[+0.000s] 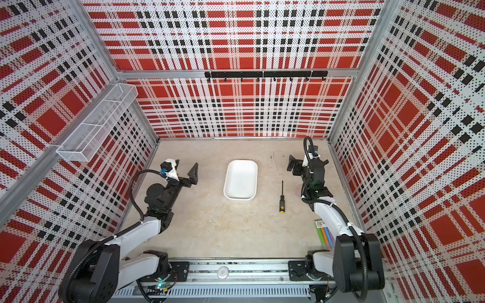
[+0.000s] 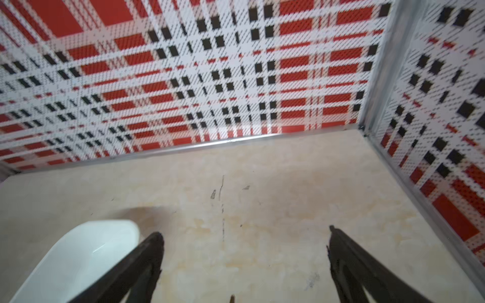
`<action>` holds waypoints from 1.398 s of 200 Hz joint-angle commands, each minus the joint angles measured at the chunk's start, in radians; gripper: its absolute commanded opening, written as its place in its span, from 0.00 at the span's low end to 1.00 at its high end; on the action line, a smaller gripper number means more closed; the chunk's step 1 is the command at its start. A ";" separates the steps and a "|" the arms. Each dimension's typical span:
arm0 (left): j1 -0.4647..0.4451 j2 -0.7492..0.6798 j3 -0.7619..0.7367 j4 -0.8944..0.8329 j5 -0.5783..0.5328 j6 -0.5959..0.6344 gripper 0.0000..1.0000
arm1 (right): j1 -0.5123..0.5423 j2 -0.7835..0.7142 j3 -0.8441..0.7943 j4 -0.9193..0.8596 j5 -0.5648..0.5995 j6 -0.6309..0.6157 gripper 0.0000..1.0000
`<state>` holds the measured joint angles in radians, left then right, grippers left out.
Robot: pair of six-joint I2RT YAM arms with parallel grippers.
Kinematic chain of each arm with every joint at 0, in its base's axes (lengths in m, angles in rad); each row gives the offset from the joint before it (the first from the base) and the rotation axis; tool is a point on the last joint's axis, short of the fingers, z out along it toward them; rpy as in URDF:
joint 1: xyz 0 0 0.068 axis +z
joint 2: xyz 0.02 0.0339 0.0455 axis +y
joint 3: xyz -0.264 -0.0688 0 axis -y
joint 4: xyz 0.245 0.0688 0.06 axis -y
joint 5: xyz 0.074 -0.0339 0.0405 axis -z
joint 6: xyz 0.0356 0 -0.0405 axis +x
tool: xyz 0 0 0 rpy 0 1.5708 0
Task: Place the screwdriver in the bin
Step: 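Move the right gripper over the black-and-yellow screwdriver handle while the left arm shifts forward, then lower the right gripper and close it on the screwdriver handle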
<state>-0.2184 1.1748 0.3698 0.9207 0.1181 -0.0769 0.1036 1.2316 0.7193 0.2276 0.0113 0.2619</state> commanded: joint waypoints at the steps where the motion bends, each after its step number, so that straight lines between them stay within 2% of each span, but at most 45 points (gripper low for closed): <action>1: -0.069 0.021 0.012 -0.073 0.107 -0.059 0.98 | 0.059 -0.014 0.000 -0.278 -0.031 0.099 1.00; 22: -0.090 0.051 0.022 -0.095 0.151 -0.084 0.98 | 0.104 -0.020 -0.038 -0.308 -0.064 0.150 0.99; 52: -0.091 0.076 0.044 -0.165 0.185 -0.082 0.98 | 0.172 -0.050 -0.114 -0.326 -0.011 0.204 0.99; 101: -0.087 0.116 0.082 -0.286 0.256 -0.044 0.98 | 0.192 -0.087 -0.214 -0.356 -0.002 0.242 0.96; 132: -0.081 0.149 0.083 -0.294 0.280 -0.044 0.98 | 0.223 -0.080 -0.244 -0.344 0.027 0.267 0.94; 152: -0.080 0.161 0.082 -0.294 0.291 -0.042 0.98 | 0.257 -0.050 -0.249 -0.327 0.050 0.280 0.93; 189: -0.081 0.149 0.084 -0.312 0.333 -0.046 0.98 | 0.334 0.051 -0.201 -0.355 0.166 0.318 0.92; 279: -0.067 0.123 0.058 -0.313 0.328 -0.034 0.98 | 0.351 0.141 -0.181 -0.344 0.190 0.318 0.81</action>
<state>-0.2935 1.3041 0.4343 0.6079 0.4232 -0.1261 0.4450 1.3552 0.5194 -0.1150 0.1783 0.5705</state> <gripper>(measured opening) 0.982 0.831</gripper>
